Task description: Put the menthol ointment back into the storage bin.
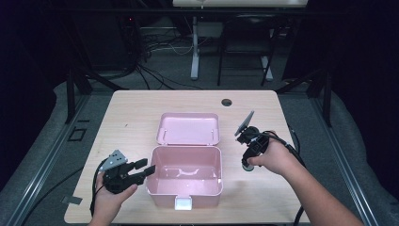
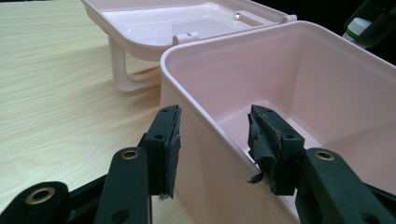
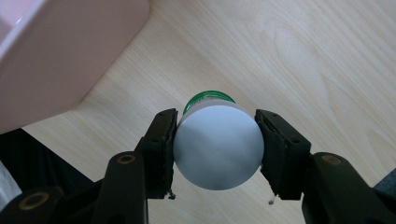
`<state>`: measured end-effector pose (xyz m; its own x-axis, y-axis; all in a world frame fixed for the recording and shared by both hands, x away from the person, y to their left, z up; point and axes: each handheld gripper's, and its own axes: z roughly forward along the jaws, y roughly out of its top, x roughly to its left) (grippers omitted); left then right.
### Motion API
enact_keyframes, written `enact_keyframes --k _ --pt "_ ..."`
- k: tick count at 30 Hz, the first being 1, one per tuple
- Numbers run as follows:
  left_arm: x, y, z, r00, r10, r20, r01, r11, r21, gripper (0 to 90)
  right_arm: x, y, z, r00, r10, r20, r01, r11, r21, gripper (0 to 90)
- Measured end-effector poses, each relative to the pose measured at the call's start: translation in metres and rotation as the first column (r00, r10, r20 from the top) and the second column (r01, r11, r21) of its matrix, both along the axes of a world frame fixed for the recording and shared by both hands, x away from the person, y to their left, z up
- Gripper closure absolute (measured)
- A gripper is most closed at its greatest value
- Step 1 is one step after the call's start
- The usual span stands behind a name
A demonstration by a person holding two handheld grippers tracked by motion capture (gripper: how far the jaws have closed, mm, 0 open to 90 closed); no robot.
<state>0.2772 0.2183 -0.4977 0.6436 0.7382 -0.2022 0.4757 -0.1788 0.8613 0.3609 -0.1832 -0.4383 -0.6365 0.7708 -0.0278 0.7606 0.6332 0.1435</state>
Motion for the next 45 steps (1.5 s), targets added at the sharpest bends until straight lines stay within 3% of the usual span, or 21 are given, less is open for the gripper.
enact_keyframes --k 13,19,31,39,41,45 --pt "0.000 0.001 -0.001 1.0000 0.003 -0.003 -0.003 1.0000 -0.006 53.5 -0.004 0.019 0.028 0.9982 0.058 0.019 -0.057 0.9976 -0.040 50.3" --pt "0.001 0.001 -0.001 1.0000 0.002 -0.004 -0.002 1.0000 -0.008 53.5 -0.004 0.025 0.044 0.9967 0.077 0.023 -0.077 0.9967 -0.028 50.3" --pt "0.001 0.002 -0.001 1.0000 0.001 -0.006 -0.001 1.0000 -0.009 53.3 -0.006 0.042 0.060 0.9920 0.124 0.022 -0.124 0.9920 -0.024 50.3" --pt "0.001 0.002 -0.002 1.0000 0.000 -0.008 0.000 0.9999 -0.013 53.3 -0.012 0.059 0.065 0.9742 0.224 0.026 -0.223 0.9741 -0.037 50.4" --pt "0.001 0.002 -0.001 1.0000 -0.001 -0.009 0.001 0.9999 -0.011 53.2 -0.013 0.064 0.066 0.9625 0.270 0.030 -0.268 0.9627 -0.035 50.3" --pt "0.001 0.001 -0.002 0.9999 -0.001 -0.011 0.001 0.9999 -0.013 53.2 -0.019 0.074 0.068 0.9256 0.377 0.032 -0.376 0.9260 -0.032 50.4"
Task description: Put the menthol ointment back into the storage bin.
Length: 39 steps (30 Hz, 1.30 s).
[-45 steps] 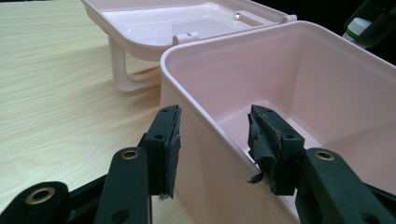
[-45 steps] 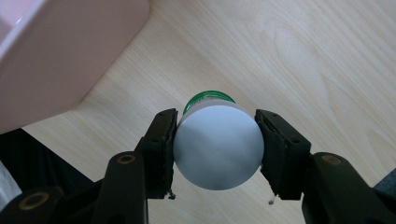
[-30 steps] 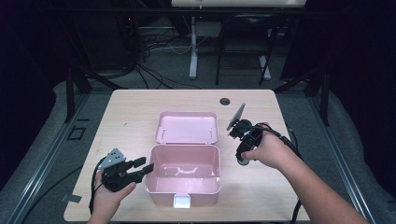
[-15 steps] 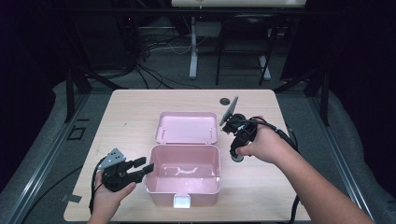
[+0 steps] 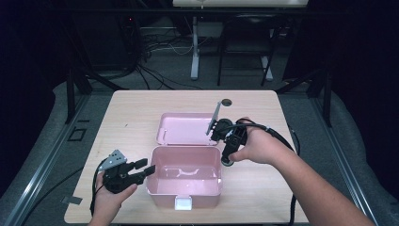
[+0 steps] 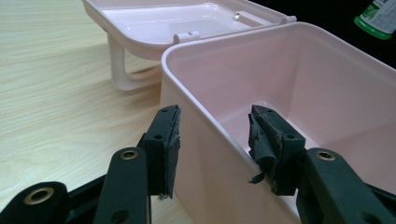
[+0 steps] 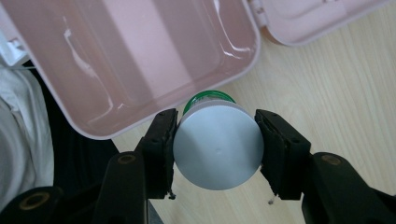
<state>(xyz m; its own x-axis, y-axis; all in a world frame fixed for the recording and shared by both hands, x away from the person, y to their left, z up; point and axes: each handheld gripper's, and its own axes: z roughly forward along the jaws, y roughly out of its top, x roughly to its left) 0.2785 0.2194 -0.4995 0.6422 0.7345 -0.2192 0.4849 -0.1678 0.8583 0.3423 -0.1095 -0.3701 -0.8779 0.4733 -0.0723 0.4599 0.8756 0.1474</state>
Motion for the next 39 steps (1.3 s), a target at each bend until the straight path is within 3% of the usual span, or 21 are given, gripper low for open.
enact_keyframes --k 9,14,27,39 --pt "0.000 0.000 0.000 1.0000 -0.001 0.001 0.001 1.0000 0.002 53.2 -0.006 0.017 0.000 0.9902 0.139 0.010 -0.139 0.9901 -0.016 50.3" --pt "0.000 0.000 0.000 1.0000 0.000 0.001 0.000 1.0000 0.003 53.2 -0.007 0.023 0.000 0.9829 0.184 0.010 -0.184 0.9827 -0.024 50.3" --pt "0.000 0.000 0.000 1.0000 0.000 0.001 0.000 1.0000 0.002 53.2 -0.010 0.042 -0.003 0.9692 0.246 0.014 -0.246 0.9691 -0.022 50.4" --pt "0.000 0.001 0.000 1.0000 0.002 0.002 -0.002 1.0000 -0.007 53.2 -0.011 0.053 -0.019 0.9618 0.274 0.004 -0.273 0.9612 -0.038 50.3"
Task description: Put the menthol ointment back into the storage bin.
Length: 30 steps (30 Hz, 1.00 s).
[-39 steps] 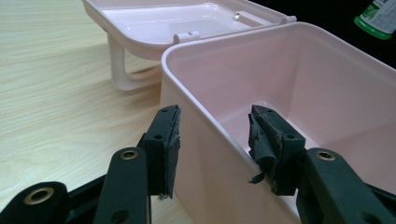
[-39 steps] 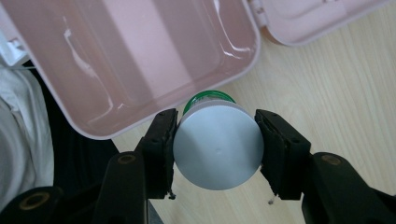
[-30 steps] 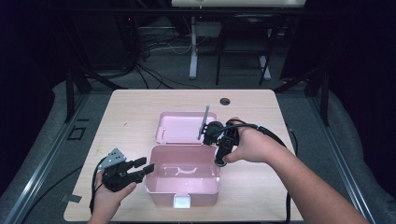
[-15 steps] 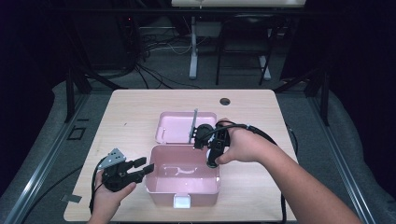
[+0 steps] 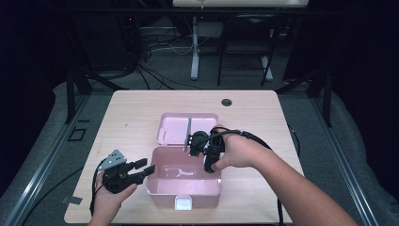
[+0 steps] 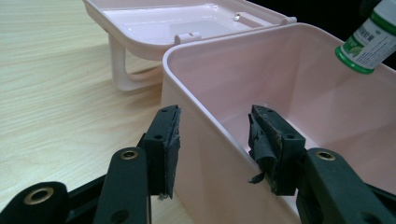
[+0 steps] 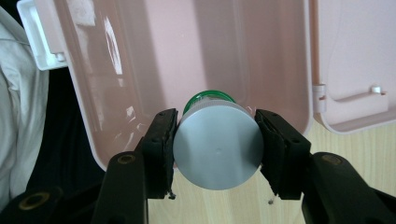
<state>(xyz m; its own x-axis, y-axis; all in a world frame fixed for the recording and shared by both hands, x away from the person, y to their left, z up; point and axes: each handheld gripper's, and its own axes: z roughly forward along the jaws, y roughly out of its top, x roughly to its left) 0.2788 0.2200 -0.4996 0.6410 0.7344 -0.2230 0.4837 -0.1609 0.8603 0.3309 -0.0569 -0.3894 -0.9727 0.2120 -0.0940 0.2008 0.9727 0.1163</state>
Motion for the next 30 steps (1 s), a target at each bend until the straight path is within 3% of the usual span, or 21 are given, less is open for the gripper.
enact_keyframes --k 15,30 --pt "0.000 0.000 0.000 1.0000 -0.002 -0.002 0.002 1.0000 0.002 53.0 0.003 0.003 -0.034 0.9996 -0.006 -0.029 0.004 0.9977 -0.067 50.3" --pt "0.001 0.000 -0.001 1.0000 -0.007 -0.002 0.007 1.0000 0.001 52.9 0.004 0.003 -0.057 0.9989 0.005 -0.047 -0.009 0.9954 -0.095 50.3"
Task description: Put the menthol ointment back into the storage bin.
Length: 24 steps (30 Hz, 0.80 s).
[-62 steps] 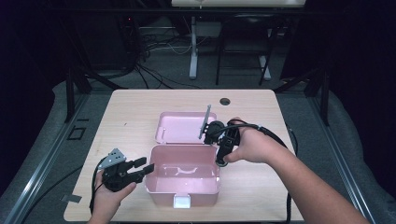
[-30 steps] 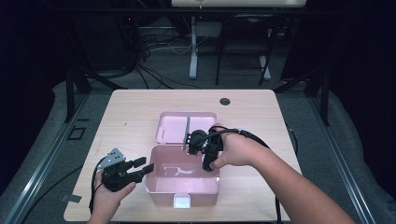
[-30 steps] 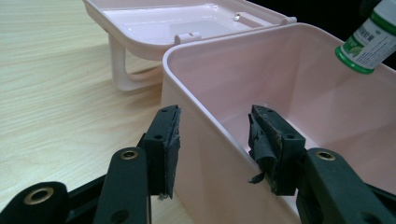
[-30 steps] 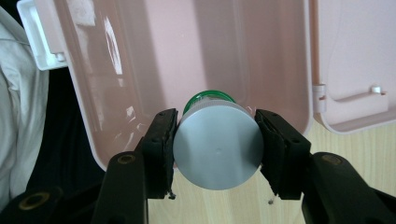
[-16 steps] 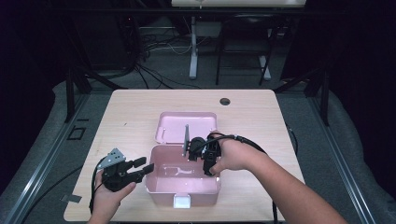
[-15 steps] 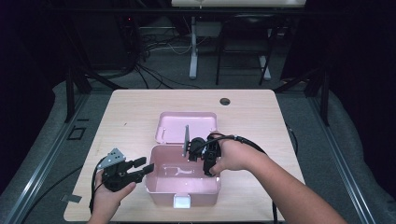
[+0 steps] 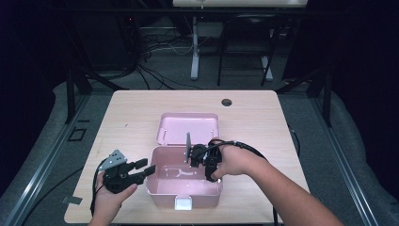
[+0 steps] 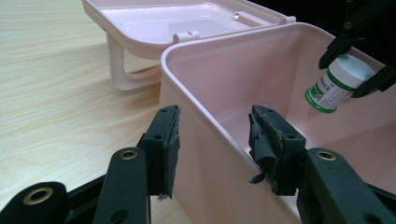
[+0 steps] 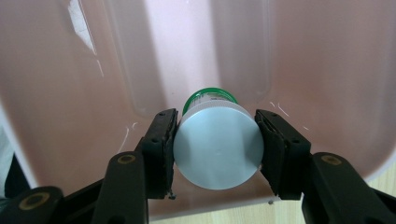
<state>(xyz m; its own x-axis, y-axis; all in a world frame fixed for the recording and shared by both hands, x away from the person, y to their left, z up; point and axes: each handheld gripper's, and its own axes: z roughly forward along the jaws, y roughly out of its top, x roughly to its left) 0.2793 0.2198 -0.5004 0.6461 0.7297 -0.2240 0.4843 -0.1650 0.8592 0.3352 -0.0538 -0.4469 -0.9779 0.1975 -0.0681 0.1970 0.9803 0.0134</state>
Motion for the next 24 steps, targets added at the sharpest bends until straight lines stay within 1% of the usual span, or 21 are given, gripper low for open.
enact_keyframes --k 4,8,10,13,15,24 --pt "0.000 0.000 0.000 1.0000 0.000 0.000 0.000 1.0000 0.000 52.9 0.001 0.000 -0.004 1.0000 -0.004 0.005 0.004 1.0000 -0.009 50.3" --pt "0.000 0.000 0.000 1.0000 0.000 -0.002 0.000 1.0000 0.000 52.9 0.001 0.001 -0.007 0.9999 0.011 0.003 -0.011 0.9998 -0.017 50.3" --pt "0.000 0.000 0.000 1.0000 0.000 -0.002 0.000 1.0000 0.001 52.8 0.001 0.002 -0.009 0.9999 0.009 0.004 -0.009 0.9998 -0.018 50.3" --pt "0.000 0.000 0.000 1.0000 0.000 -0.004 0.000 1.0000 -0.003 52.8 0.001 0.003 -0.012 0.9999 0.017 -0.004 -0.017 0.9995 -0.027 50.3" --pt "0.000 -0.001 -0.001 1.0000 -0.001 0.000 0.001 1.0000 0.000 52.7 0.001 0.004 -0.015 0.9997 0.024 -0.006 -0.025 0.9990 -0.037 50.3" --pt "0.000 -0.001 0.000 1.0000 0.001 -0.005 -0.001 1.0000 -0.001 52.7 0.002 0.005 -0.021 0.9998 0.018 -0.012 -0.018 0.9990 -0.042 50.3"
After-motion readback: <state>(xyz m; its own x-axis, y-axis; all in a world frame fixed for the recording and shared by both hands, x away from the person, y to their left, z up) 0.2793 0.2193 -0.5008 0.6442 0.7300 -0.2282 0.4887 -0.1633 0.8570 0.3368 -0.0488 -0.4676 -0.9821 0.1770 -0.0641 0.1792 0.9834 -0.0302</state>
